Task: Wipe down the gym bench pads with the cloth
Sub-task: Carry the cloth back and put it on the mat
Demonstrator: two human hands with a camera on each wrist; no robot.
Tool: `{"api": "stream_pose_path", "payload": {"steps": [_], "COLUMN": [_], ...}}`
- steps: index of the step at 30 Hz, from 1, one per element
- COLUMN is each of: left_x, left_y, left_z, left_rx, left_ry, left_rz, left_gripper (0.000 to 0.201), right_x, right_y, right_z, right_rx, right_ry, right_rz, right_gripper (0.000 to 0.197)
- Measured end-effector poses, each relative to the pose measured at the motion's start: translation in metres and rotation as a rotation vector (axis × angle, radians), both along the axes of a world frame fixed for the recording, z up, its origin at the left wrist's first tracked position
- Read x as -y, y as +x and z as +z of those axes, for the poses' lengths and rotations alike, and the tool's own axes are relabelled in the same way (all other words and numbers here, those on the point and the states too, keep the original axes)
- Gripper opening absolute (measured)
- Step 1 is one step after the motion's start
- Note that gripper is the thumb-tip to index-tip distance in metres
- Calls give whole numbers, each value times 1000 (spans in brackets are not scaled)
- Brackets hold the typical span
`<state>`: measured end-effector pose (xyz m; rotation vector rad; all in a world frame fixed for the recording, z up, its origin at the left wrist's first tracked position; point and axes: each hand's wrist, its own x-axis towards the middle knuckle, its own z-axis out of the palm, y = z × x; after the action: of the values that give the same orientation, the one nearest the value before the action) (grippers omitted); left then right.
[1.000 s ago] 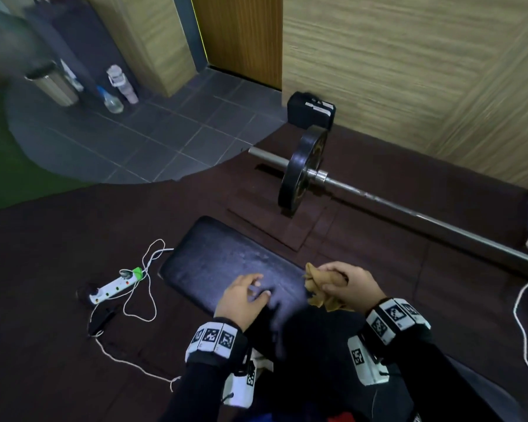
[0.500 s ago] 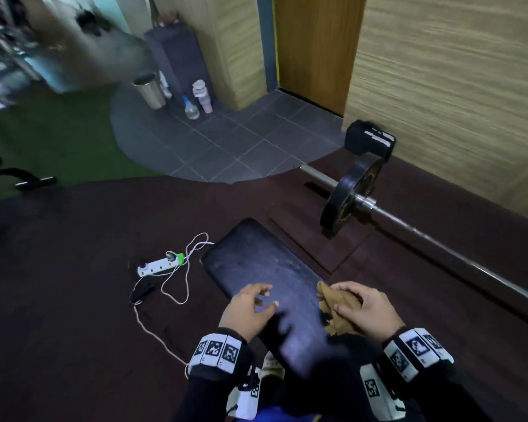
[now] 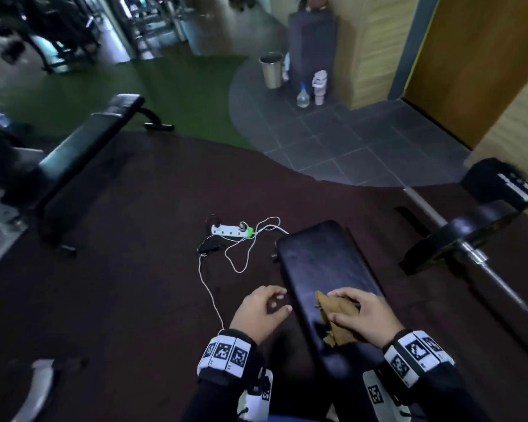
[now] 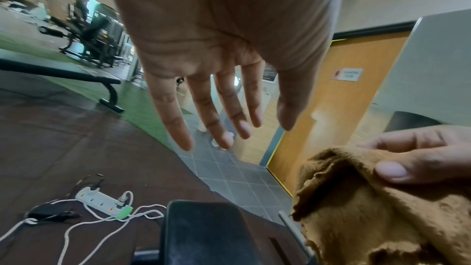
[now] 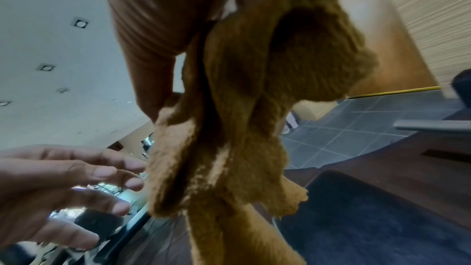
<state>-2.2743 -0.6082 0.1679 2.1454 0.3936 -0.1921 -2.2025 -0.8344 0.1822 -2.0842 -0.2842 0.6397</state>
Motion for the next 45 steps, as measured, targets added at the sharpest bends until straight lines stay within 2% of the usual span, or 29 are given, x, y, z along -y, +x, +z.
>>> {"api": "stream_pose_path", "payload": {"steps": [5, 10, 14, 20, 25, 31, 40, 45], "left_x": [-83, -188, -264, -341, -386, -446, -530, -597], "left_y": [-15, -31, -40, -31, 6, 71, 157, 203], "left_z": [-1, 6, 9, 11, 9, 6, 23, 26], "left_rx": [-35, -41, -47, -64, -40, 20, -13, -30], "left_ry": [-14, 36, 60, 74, 58, 92, 110, 104], "left_rz": [124, 219, 249, 282, 294, 371, 398, 377], "left_gripper": [26, 26, 27, 30, 29, 27, 30, 30], "right_x": [-89, -203, -287, -366, -422, -499, -591, -652], "right_y": [19, 30, 35, 50, 90, 168, 270, 314], "right_z": [-2, -1, -1, -2, 0, 0, 12, 10], "right_rx": [25, 43, 85, 75, 49, 33, 123, 126], "right_ry": [13, 43, 71, 88, 81, 91, 9, 11], "right_rz": [118, 236, 307, 363, 392, 461, 544, 527], "right_gripper": [32, 32, 38, 35, 36, 34, 36, 35]}}
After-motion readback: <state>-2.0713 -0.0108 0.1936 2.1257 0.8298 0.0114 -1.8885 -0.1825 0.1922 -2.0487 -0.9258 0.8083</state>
